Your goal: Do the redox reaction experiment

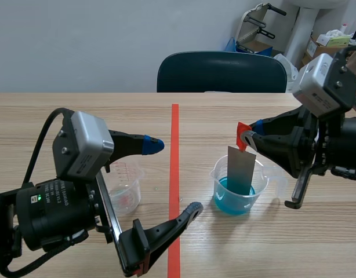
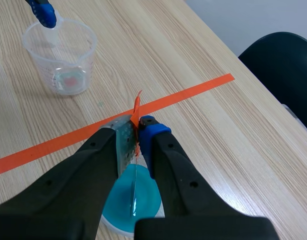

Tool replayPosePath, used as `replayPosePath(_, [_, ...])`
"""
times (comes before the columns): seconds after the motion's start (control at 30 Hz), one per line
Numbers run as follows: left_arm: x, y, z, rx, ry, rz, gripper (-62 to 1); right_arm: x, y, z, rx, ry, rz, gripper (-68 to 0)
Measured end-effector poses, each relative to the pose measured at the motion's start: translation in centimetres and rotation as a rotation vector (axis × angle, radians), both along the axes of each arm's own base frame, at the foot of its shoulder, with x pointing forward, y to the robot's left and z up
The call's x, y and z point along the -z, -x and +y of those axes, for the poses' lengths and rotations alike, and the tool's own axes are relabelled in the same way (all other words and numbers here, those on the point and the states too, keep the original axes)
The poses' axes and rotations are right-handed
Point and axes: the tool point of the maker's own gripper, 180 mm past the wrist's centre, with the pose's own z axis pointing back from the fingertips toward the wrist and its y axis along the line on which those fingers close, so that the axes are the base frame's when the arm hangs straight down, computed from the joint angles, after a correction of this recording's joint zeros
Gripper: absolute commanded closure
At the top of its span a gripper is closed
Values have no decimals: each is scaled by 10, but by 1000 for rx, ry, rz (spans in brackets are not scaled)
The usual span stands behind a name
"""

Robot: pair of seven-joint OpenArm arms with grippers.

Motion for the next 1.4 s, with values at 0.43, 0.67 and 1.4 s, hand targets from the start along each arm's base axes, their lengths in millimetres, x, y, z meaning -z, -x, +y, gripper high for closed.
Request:
replayPosePath(0.43, [0, 0, 0, 0, 0, 0, -623, 0, 0, 0, 0, 0, 0, -6])
replayPosePath(0.67, [0, 0, 0, 0, 0, 0, -623, 0, 0, 0, 0, 0, 0, -6])
replayPosePath(1.4, [0, 0, 0, 0, 0, 0, -623, -48, -10, -5, 33, -34, -62, -6])
